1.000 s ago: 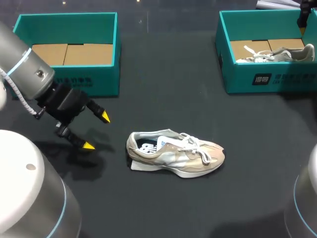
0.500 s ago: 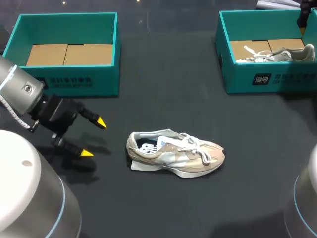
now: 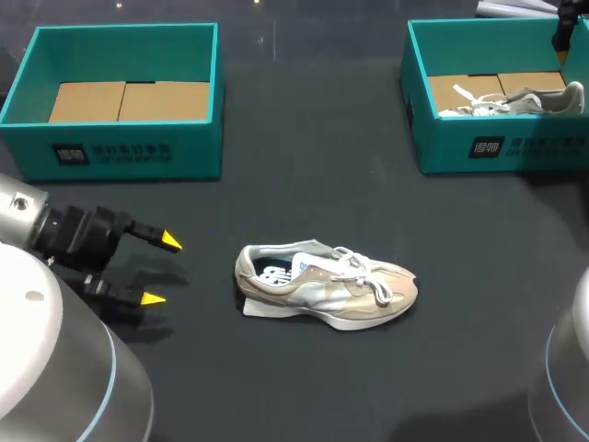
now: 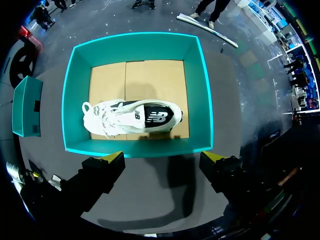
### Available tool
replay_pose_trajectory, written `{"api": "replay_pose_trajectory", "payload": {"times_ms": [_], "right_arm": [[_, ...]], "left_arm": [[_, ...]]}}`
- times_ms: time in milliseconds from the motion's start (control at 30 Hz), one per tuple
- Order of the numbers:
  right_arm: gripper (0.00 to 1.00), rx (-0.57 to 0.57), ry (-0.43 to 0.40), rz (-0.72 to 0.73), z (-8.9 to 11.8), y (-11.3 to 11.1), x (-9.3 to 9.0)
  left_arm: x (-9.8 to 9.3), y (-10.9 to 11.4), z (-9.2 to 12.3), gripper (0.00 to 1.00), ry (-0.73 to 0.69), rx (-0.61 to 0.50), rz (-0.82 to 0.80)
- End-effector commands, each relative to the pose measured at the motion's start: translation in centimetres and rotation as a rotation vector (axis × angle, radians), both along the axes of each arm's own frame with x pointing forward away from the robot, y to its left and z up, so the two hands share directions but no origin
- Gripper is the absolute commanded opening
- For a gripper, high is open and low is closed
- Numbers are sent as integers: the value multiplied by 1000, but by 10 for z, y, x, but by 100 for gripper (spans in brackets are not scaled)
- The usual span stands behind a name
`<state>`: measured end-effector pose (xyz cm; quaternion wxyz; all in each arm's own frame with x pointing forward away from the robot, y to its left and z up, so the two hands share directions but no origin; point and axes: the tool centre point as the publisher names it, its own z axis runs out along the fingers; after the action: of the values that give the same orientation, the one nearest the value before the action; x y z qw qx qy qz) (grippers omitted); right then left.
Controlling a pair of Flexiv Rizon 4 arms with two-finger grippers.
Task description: Take the shoe out of the shoebox, open the shoe tongue, remove and reinsert the insole, then place the shoe into the shoebox
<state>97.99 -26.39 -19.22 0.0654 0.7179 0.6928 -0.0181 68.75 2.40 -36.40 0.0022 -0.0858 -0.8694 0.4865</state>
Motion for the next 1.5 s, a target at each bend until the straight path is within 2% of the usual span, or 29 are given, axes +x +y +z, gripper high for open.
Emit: {"api": "replay_pose_trajectory", "payload": {"times_ms": [33,400,733,1133,1500], "right_arm": [[100,0,0,-1,0,0,0],[100,0,0,-1,0,0,0],[100,0,0,-1,0,0,0],[100,0,0,-1,0,0,0],[100,0,0,-1,0,0,0]], "left_arm": [[-6,10,-7,100,21,-69,57],[-1,7,-25,100,86,-127,96],[8,-2,-26,100,81,-141,112],[10,-28,-31,100,90,-166,133],[10,-28,-31,100,90,-166,133]]}}
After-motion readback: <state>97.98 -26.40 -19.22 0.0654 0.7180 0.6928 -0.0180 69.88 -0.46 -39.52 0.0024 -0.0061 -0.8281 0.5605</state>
